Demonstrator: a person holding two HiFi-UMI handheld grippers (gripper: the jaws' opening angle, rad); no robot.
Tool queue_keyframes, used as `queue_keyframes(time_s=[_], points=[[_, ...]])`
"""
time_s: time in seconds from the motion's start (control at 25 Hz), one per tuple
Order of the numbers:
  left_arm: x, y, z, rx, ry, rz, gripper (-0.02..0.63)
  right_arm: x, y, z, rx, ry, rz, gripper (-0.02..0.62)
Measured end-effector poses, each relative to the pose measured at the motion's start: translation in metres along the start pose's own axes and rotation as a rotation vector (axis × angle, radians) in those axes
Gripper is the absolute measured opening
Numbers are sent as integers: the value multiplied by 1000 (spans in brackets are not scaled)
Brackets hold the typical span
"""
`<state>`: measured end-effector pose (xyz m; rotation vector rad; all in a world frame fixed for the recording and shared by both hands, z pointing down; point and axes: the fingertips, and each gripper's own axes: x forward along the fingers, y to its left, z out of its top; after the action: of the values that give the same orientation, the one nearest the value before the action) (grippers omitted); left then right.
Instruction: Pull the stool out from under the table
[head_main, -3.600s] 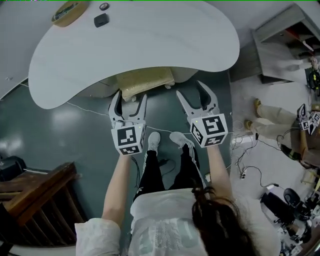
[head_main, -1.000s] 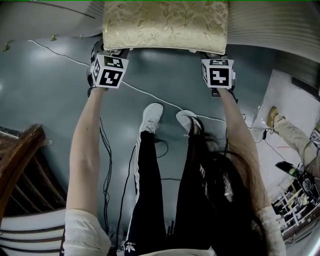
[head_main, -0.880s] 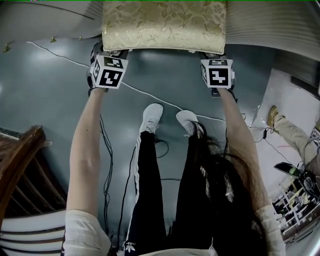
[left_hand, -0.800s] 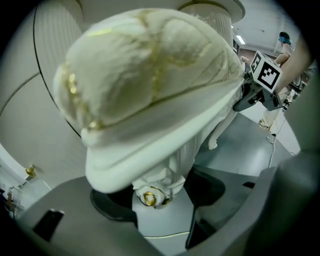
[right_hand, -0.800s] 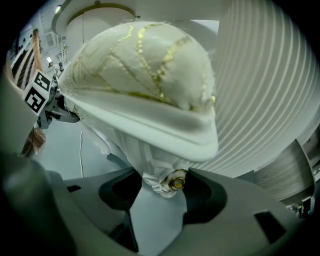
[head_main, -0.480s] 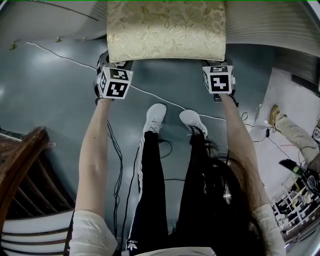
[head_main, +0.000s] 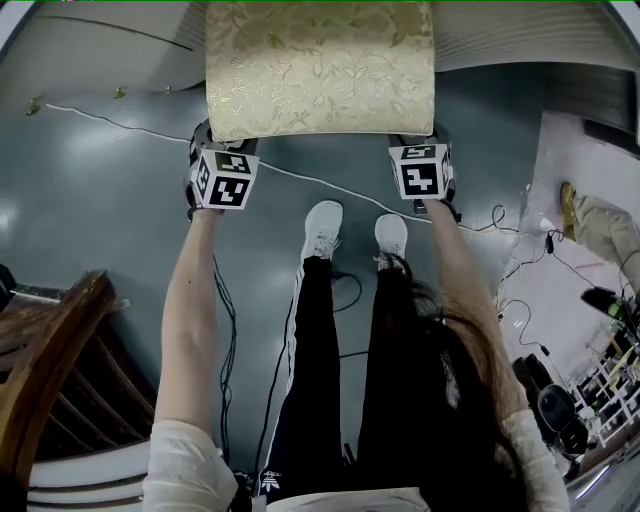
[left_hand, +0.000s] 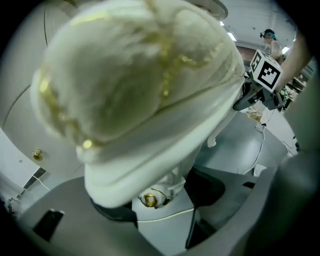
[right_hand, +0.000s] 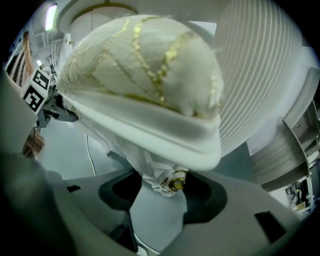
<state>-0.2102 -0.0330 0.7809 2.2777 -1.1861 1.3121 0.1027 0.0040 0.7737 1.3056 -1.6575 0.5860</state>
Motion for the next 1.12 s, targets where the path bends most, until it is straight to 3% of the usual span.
queue_keyframes(time_s=[0.32, 0.6, 0.88, 1.12], points=[[-12, 11, 5, 51, 40, -13, 305, -17, 13, -6, 32, 39, 7, 264], [-18, 11, 5, 40, 54, -6, 304, -22, 16, -8, 30, 40, 19, 261], [-20, 14, 2, 68, 107, -33, 304, -28, 26, -15, 54, 110, 43, 261], [-23, 20, 7, 64, 72, -33, 304, -32, 29, -14, 57, 103, 48, 258]])
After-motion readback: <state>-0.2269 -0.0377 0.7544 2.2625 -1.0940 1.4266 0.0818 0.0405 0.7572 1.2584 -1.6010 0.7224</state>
